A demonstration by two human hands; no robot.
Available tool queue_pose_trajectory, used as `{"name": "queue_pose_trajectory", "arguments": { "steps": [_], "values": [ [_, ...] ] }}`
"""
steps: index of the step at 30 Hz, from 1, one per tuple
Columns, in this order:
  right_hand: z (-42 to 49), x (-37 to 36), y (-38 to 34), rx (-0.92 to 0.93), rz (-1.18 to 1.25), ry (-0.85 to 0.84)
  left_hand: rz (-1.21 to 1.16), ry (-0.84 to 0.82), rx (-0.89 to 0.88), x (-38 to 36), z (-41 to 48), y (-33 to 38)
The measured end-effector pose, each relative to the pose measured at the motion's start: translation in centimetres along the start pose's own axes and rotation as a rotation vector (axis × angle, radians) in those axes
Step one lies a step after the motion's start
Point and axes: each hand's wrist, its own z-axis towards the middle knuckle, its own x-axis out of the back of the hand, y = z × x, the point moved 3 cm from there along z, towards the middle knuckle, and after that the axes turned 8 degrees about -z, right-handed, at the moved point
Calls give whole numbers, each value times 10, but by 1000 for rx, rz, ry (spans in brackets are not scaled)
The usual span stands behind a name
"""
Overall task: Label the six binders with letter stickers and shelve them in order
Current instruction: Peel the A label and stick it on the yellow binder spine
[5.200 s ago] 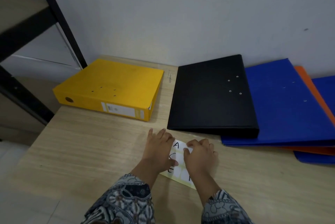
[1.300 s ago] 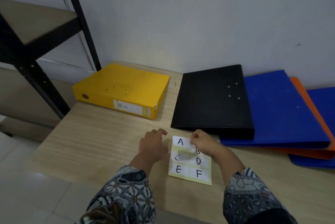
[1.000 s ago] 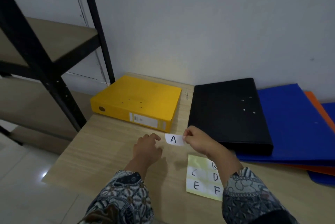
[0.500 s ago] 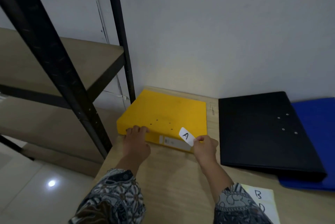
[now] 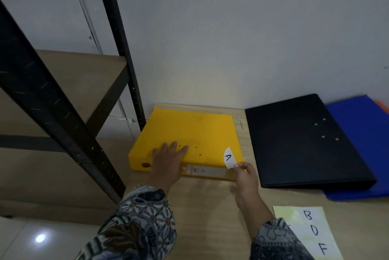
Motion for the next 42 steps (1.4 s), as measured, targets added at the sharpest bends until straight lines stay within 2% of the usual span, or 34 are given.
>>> {"name": "queue_pose_trajectory", "arguments": {
  "steps": [5,9,13,21,28,33,38,42],
  "values": [
    [-1,-8,13,-76,139,-71,125,-34,-45,8,1,1],
    [-7,-9,9,-112,304,-16,169,-34,-88,11,-1,3],
    [-11,-2,11,-118,379,-34,207,-25,-106,9,-3,8],
    [-29,-21,23,-242,568,-331,215,-3,-126,13,-7,41],
    [-34,-17,4,-159,644,-424,200,92,-118,26,-5,55],
    [-36,-10,-16,-60,625,-487,24,129,-80,42,-1,59],
    [-36,8,-41,35,640,-455,-394,-13,-5,49,3,67],
    [-41,20,-64,149,578,-431,-573,62,9,63,-2,70]
  ]
}}
